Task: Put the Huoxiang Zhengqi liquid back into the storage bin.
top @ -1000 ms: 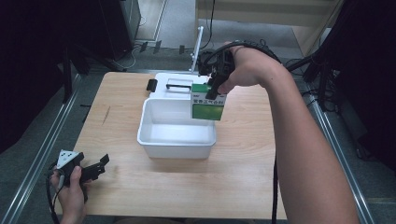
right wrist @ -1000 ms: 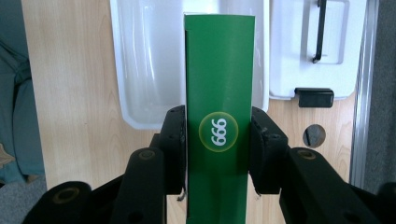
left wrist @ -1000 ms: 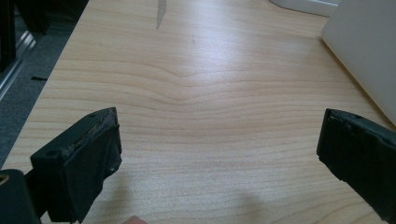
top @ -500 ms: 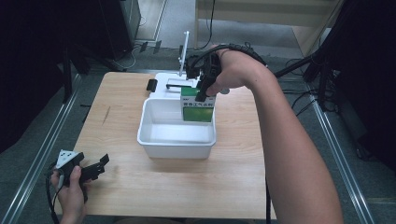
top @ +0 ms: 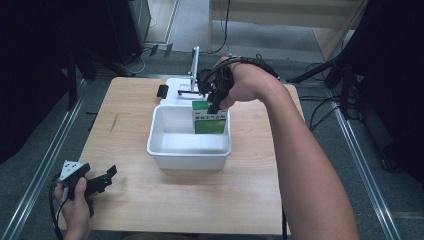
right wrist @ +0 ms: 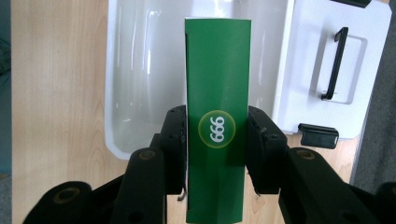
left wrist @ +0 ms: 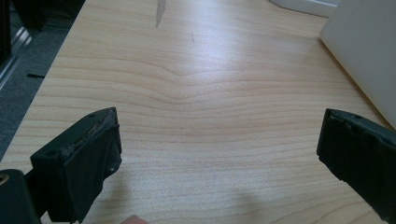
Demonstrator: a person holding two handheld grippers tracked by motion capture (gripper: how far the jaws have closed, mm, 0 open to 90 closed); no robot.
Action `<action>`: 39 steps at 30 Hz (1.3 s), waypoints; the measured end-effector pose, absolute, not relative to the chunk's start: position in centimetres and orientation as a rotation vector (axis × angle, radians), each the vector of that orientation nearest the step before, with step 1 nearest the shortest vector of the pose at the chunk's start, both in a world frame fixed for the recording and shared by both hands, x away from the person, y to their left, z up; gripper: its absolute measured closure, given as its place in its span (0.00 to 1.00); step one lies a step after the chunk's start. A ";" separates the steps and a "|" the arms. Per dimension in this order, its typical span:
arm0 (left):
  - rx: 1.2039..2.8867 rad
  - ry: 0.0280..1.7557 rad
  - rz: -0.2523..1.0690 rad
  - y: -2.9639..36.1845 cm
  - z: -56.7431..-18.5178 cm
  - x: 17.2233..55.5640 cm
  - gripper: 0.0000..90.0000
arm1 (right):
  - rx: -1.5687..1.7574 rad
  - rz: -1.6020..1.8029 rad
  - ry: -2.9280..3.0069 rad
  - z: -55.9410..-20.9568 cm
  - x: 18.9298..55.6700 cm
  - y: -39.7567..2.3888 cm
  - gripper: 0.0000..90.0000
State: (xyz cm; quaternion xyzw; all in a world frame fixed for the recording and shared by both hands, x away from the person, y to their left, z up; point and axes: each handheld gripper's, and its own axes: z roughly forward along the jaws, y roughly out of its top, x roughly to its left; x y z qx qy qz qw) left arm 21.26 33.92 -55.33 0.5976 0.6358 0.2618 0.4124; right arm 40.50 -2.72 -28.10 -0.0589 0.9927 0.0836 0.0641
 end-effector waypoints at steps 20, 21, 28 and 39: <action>1.505 1.600 0.653 33.9 -55.3 21.3 0.01 | -0.135 0.233 3.037 -32.9 41.9 -3.3 0.72; 1.504 1.601 0.653 33.9 -55.3 21.3 0.01 | -0.122 0.229 3.040 -33.1 41.9 -3.3 0.72; 1.505 1.601 0.650 34.0 -55.3 21.3 0.01 | -0.103 0.204 3.050 -34.6 42.3 -2.9 0.72; 1.499 1.599 0.649 34.0 -55.3 21.3 0.01 | -0.070 0.204 3.081 -36.8 42.8 -2.9 0.72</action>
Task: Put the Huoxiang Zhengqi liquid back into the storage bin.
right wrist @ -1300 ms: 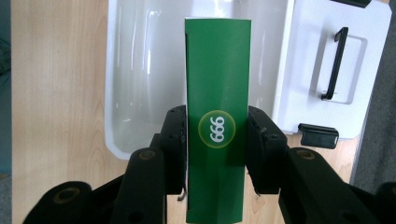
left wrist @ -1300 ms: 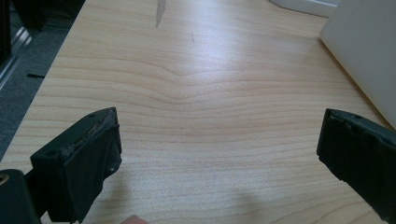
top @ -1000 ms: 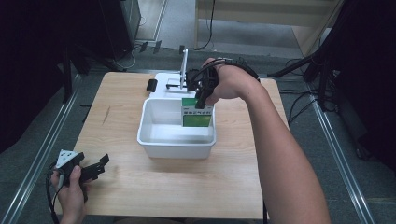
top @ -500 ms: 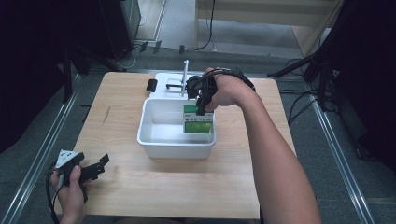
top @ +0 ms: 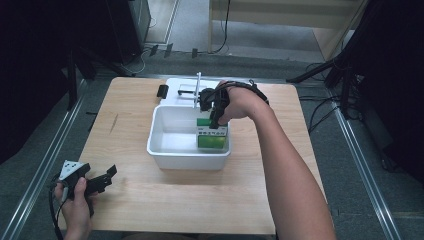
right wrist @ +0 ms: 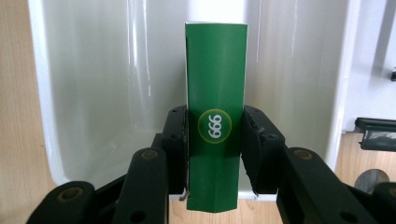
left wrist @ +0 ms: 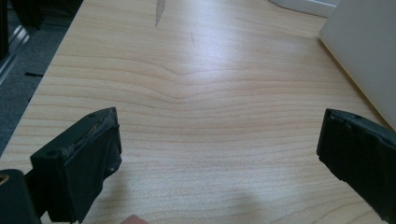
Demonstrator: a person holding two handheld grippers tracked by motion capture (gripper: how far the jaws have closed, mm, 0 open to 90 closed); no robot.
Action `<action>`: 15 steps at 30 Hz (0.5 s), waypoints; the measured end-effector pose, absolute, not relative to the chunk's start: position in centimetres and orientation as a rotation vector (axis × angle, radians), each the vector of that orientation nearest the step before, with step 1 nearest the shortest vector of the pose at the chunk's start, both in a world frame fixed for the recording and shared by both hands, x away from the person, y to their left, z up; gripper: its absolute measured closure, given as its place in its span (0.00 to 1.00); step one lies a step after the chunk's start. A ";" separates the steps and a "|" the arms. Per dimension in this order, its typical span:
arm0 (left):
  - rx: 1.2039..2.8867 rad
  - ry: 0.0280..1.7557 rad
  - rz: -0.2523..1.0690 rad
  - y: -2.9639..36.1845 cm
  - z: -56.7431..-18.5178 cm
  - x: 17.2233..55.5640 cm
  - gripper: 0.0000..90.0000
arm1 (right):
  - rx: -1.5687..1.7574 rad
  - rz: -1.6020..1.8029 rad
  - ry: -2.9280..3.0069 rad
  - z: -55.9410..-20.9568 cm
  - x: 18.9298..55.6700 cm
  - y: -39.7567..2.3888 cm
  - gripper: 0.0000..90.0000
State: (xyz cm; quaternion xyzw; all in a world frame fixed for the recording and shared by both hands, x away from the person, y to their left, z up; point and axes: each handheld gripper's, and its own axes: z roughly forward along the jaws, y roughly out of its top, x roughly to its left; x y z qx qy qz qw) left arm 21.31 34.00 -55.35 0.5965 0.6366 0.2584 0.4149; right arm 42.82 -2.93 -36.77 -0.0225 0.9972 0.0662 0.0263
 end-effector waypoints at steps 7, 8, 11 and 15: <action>1.500 1.599 0.646 34.0 -55.4 21.3 0.01 | -0.074 0.216 3.087 -37.2 42.7 -2.7 0.72; 1.498 1.599 0.645 34.0 -55.4 21.3 0.01 | -0.069 0.213 3.094 -37.2 42.7 -2.7 0.71; 1.488 1.603 0.642 34.1 -55.4 21.3 0.01 | -0.049 0.201 3.095 -37.2 42.5 -2.6 0.69; 1.480 1.603 0.644 34.1 -55.4 21.2 0.01 | 0.074 0.255 3.074 -36.4 42.5 -2.7 0.63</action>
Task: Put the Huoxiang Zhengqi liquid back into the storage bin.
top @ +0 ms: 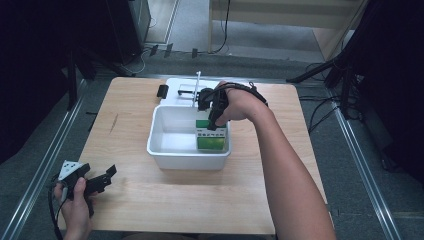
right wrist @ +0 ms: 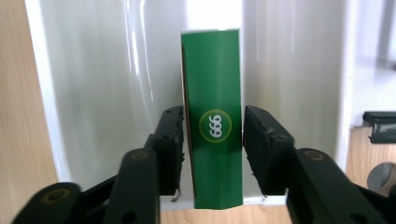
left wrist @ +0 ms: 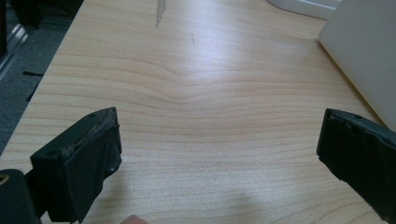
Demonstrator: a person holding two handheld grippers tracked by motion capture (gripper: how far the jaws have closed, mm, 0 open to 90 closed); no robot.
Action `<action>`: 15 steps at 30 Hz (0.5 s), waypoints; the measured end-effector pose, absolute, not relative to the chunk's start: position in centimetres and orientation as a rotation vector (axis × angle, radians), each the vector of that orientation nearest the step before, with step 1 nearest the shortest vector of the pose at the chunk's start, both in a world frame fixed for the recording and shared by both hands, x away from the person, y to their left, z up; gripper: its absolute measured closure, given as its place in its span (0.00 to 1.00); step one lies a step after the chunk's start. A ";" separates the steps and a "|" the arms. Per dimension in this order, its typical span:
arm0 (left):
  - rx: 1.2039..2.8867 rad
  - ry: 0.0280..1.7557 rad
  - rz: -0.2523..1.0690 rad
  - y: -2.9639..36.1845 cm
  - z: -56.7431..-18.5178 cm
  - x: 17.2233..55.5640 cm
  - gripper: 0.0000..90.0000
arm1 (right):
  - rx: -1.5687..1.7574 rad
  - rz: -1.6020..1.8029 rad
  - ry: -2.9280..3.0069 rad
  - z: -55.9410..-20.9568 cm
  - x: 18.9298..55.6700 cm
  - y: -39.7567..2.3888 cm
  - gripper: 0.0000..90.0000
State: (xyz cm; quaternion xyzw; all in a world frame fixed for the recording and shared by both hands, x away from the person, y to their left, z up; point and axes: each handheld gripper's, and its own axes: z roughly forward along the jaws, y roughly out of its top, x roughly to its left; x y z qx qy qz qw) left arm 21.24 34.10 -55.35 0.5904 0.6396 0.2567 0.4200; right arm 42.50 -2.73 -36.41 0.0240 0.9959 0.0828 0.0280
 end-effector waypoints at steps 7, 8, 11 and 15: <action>1.494 1.605 0.650 34.1 -55.3 21.3 0.01 | 0.307 0.357 3.043 -34.6 42.4 -4.0 0.50; 1.492 1.605 0.648 34.1 -55.3 21.3 0.01 | 0.358 0.367 3.044 -34.4 42.3 -4.2 0.48; 1.485 1.605 0.643 34.2 -55.3 21.2 0.01 | 0.468 0.387 3.020 -33.6 42.2 -5.1 0.45; 1.482 1.606 0.645 34.1 -55.3 21.2 0.01 | 0.575 0.408 2.975 -33.0 41.9 -6.2 0.37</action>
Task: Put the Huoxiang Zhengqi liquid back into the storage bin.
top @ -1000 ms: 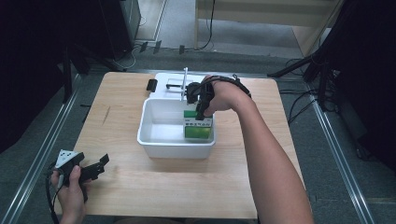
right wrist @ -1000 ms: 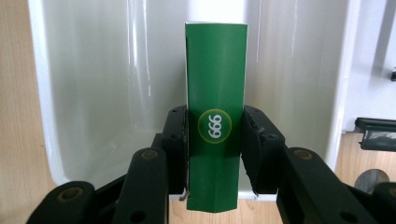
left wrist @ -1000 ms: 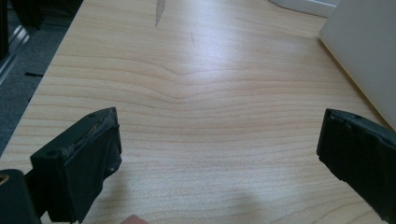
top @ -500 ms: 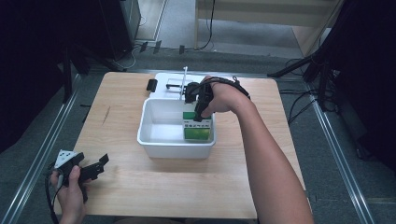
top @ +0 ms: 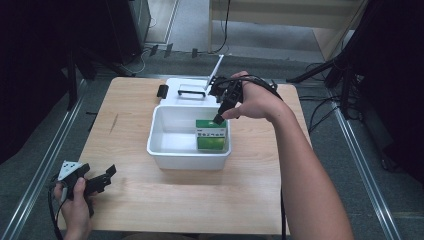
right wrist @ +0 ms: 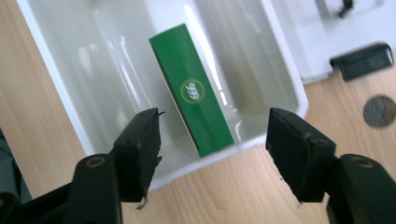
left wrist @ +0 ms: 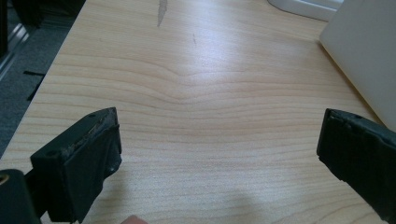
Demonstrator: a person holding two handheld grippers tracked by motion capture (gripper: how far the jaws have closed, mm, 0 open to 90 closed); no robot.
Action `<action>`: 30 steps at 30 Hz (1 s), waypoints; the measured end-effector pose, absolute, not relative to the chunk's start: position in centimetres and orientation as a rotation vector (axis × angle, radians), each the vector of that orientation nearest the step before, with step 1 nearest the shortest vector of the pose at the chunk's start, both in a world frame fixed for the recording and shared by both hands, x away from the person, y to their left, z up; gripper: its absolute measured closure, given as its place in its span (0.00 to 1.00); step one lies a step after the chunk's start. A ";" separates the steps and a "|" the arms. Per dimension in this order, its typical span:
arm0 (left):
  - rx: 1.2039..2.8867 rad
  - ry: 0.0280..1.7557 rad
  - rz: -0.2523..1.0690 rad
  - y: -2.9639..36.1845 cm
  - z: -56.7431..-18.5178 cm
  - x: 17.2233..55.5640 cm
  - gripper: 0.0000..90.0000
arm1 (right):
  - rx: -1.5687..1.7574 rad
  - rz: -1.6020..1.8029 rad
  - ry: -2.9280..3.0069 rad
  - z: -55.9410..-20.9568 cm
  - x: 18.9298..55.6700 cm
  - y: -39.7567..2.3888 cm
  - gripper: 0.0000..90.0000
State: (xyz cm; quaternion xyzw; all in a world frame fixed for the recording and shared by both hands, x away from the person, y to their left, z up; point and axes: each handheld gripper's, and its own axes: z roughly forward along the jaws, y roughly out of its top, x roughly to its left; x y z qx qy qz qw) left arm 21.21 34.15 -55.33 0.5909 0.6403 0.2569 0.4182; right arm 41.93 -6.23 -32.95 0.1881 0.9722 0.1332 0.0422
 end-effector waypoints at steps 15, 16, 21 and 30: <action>1.484 1.606 0.657 34.0 -55.4 21.3 0.01 | 1.072 0.696 2.702 -31.1 41.0 -13.3 0.26; 1.484 1.606 0.657 34.0 -55.4 21.3 0.01 | 1.101 0.712 2.673 -31.1 40.9 -13.9 0.24; 1.483 1.607 0.656 34.0 -55.4 21.3 0.01 | 1.167 0.829 2.584 -31.9 40.2 -16.6 0.14; 1.492 1.608 0.660 34.0 -55.3 21.2 0.01 | 1.251 0.974 2.427 -35.2 38.9 -20.0 0.14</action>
